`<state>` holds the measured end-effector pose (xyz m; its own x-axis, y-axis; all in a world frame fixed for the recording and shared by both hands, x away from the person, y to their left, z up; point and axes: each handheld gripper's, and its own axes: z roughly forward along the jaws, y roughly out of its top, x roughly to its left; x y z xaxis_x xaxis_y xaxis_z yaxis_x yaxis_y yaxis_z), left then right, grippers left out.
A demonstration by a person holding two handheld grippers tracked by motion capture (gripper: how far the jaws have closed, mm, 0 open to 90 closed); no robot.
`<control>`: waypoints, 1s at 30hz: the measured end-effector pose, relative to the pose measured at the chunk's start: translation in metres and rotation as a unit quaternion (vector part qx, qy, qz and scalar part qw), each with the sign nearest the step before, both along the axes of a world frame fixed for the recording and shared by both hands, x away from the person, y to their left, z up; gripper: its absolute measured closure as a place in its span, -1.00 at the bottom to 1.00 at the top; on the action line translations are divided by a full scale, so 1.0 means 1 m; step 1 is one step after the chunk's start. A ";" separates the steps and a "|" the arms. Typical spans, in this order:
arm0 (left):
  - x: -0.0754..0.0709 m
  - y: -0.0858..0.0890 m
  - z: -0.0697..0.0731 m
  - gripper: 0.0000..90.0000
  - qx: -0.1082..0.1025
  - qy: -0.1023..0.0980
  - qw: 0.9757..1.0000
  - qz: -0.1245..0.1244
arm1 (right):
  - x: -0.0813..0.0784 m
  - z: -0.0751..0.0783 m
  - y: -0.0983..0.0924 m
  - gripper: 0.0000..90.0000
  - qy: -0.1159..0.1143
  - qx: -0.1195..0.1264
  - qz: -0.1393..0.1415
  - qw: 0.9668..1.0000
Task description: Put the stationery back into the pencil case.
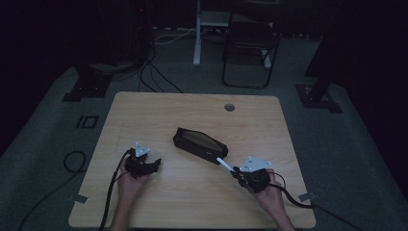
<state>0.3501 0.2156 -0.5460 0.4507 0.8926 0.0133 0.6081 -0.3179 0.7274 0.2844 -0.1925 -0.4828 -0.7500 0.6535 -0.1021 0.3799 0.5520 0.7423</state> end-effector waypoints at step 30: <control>0.000 0.000 0.000 -0.30 0.000 0.000 1.000 0.000 | 0.005 0.014 0.001 0.74 -0.012 -0.002 0.001 1.000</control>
